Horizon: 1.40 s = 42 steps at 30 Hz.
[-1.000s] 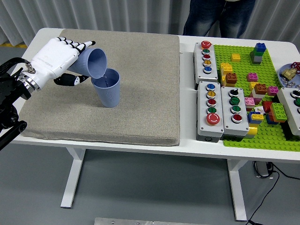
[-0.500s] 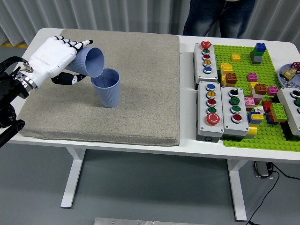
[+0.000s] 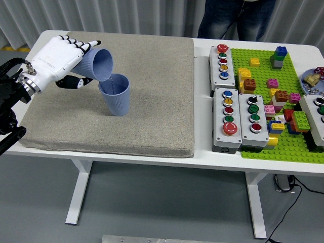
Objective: Pick cup pour cup place
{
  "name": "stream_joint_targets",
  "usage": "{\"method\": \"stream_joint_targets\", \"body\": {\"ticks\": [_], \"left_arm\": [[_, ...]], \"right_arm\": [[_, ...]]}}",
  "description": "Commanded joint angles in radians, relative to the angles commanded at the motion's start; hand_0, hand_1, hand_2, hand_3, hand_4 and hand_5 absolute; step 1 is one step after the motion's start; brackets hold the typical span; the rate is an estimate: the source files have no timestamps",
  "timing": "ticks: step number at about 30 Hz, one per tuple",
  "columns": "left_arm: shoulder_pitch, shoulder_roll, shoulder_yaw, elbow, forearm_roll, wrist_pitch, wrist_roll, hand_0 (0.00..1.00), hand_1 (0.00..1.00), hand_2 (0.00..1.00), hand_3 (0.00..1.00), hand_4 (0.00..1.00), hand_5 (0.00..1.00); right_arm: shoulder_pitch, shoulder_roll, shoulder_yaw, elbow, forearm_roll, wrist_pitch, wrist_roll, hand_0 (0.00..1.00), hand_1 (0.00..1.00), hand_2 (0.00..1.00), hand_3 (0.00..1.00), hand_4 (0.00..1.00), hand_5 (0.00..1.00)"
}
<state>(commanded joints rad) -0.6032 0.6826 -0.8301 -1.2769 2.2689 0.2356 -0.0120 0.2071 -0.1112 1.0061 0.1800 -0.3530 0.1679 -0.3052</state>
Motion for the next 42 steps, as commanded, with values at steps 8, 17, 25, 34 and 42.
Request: {"method": "stream_joint_targets", "body": {"ticks": [8,17,25,34,42], "left_arm": [[-0.013,0.006,0.012,0.0,0.0,0.001,0.0,0.599,0.558,0.713,0.715,0.616,0.302],[-0.031,0.013,0.036,-0.002,0.0,0.004,0.011,0.599,0.558,0.713,0.715,0.618,0.3],[-0.044,0.016,0.05,0.003,0.0,0.0,0.023,0.6,0.558,0.712,0.714,0.607,0.275],[-0.066,0.017,0.071,0.017,0.0,-0.01,0.021,0.607,0.558,0.713,0.716,0.606,0.271],[-0.072,0.025,0.083,0.013,0.0,-0.02,0.02,0.611,0.561,0.712,0.713,0.604,0.266]], "right_arm": [[0.002,-0.001,-0.002,0.0,0.002,0.0,0.0,0.771,0.717,0.752,0.625,0.214,0.266],[0.002,-0.002,-0.003,0.0,0.005,0.0,0.003,0.771,0.716,0.752,0.625,0.214,0.264],[0.002,-0.002,-0.002,0.0,0.003,-0.001,0.002,0.771,0.716,0.752,0.626,0.214,0.264],[-0.003,0.0,-0.002,0.0,0.006,-0.001,0.004,0.771,0.716,0.752,0.625,0.213,0.263],[-0.004,0.0,-0.001,0.0,0.006,-0.001,0.004,0.771,0.716,0.752,0.625,0.213,0.262]]}}
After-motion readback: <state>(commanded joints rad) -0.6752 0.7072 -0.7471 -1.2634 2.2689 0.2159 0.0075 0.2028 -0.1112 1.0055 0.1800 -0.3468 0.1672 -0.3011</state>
